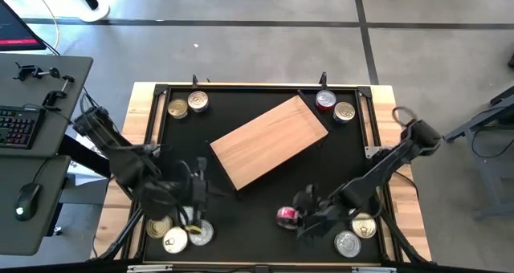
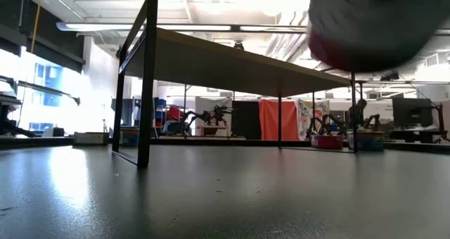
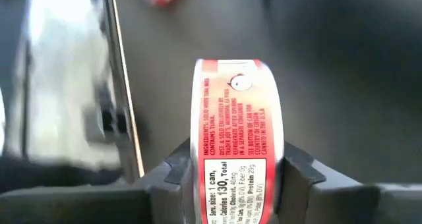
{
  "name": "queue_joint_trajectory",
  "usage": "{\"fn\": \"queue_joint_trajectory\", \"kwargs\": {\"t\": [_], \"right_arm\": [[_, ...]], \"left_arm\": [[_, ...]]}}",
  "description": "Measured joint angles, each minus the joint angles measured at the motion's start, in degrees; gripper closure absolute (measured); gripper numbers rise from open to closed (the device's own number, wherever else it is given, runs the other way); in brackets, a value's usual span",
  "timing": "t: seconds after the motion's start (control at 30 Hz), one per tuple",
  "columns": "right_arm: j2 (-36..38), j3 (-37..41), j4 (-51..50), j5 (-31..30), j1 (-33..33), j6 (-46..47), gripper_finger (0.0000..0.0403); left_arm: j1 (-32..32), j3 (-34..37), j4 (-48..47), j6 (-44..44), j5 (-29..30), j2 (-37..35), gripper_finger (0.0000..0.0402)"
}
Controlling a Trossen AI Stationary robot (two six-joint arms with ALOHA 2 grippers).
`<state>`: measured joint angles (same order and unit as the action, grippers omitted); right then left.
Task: Stack canned seafood by type on shelf
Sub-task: Put the red tuna can on the shelf
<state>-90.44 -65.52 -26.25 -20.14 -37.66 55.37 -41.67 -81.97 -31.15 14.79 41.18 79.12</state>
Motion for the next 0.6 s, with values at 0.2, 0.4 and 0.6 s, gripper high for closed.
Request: {"fn": "queue_joint_trajectory", "kwargs": {"t": [0.2,0.4,0.6], "right_arm": [[11.2,0.0,-4.2,-13.1,4.0,5.4,0.0283],[19.7,1.6,-11.5,-18.4,13.7,12.6,0.0283],[25.8,9.3,-8.9,-13.1,30.1,15.6,0.0283]], "left_arm": [[-1.4,0.0,-6.6,-0.1,0.2,-4.2,0.0402],[-4.7,1.7,-7.5,-2.2,0.1,-4.7,0.0402],[-5.3,11.3,9.0,-2.5,-0.3,-4.7,0.0401]]}}
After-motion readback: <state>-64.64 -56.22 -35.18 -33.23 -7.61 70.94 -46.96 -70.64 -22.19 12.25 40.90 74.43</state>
